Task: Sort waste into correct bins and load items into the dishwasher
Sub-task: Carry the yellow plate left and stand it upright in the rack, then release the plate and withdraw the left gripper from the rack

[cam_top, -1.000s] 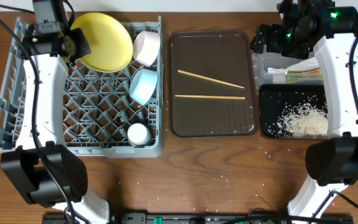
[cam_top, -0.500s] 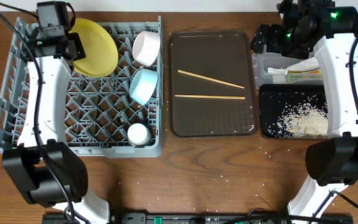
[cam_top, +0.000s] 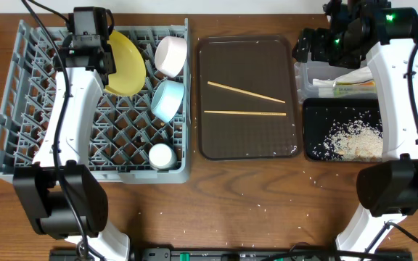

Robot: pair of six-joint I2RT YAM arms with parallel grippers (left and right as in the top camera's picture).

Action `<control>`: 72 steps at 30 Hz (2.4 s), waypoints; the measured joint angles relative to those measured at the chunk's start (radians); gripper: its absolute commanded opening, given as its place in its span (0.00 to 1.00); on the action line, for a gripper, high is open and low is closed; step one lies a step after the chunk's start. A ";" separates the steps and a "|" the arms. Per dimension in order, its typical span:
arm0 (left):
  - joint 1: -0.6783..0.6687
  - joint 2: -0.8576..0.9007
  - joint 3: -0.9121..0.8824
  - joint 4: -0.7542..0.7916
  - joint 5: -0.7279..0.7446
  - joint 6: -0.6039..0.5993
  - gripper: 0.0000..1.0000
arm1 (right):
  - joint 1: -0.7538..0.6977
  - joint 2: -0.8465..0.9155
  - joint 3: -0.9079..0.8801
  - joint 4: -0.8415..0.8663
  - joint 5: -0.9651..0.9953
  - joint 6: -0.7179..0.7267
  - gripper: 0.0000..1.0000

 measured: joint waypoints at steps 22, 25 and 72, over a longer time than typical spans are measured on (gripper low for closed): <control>0.000 0.000 -0.015 0.018 -0.056 0.037 0.07 | 0.000 0.000 0.000 0.000 0.000 0.000 0.99; 0.000 0.000 -0.015 0.018 -0.058 0.037 0.07 | 0.000 0.000 0.000 0.000 0.000 0.000 0.99; -0.491 0.044 0.003 -0.077 0.441 -0.544 0.59 | 0.000 0.000 0.000 0.000 0.000 0.000 0.99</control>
